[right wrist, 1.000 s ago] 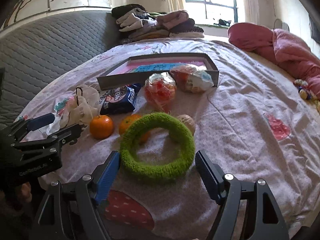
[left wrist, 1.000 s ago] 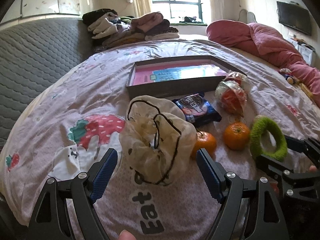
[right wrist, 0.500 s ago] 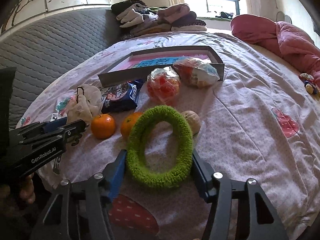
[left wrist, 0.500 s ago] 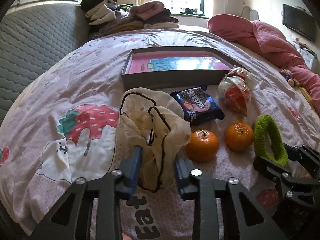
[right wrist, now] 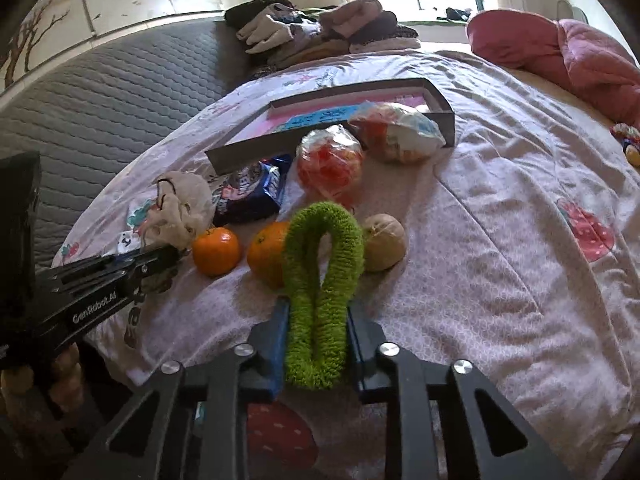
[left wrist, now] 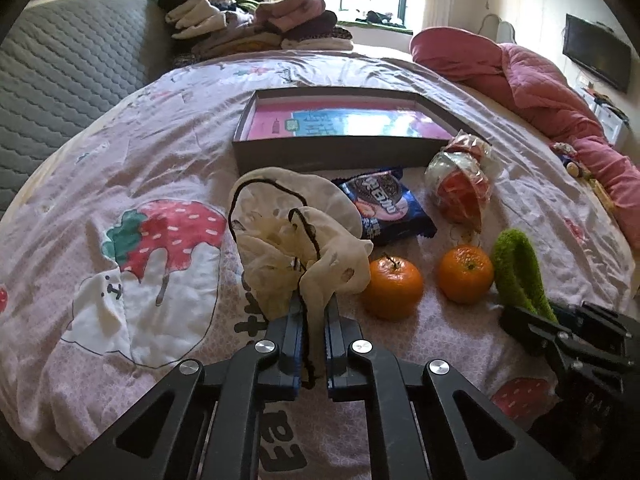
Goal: Organize objects
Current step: 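Close the left gripper on the beige mesh bag while the right gripper grasps the green ring, then lift the mesh bag and green ring and carry both over the tray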
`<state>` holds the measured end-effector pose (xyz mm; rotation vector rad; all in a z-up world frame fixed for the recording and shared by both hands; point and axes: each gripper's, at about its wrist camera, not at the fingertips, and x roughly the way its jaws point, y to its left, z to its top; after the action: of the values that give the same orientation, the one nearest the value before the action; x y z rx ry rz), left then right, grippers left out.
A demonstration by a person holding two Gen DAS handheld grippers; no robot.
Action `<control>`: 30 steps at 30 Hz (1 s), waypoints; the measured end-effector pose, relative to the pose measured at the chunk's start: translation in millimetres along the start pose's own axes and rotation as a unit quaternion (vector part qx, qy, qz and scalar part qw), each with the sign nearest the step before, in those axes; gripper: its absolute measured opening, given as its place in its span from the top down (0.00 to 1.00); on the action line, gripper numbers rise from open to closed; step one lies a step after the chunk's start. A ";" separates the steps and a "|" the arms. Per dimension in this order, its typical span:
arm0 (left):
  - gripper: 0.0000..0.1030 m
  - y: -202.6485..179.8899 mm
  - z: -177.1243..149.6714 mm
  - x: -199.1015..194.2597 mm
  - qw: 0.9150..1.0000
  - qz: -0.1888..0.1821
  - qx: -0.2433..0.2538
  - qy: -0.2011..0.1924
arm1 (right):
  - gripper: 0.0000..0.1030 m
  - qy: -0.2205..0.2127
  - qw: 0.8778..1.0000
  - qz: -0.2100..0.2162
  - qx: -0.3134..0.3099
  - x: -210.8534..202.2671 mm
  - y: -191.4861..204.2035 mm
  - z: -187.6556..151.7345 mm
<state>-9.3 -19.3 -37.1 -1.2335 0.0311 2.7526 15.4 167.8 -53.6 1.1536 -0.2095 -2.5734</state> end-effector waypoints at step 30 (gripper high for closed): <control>0.93 -20.2 31.4 -33.7 0.997 0.010 0.003 -0.078 | 0.79 -0.105 0.994 -0.004 -0.032 -29.4 24.5 45.1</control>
<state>-8.0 -0.6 9.6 -1.0192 0.0380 2.8536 5.6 155.0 3.3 0.8635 -0.1690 -2.6862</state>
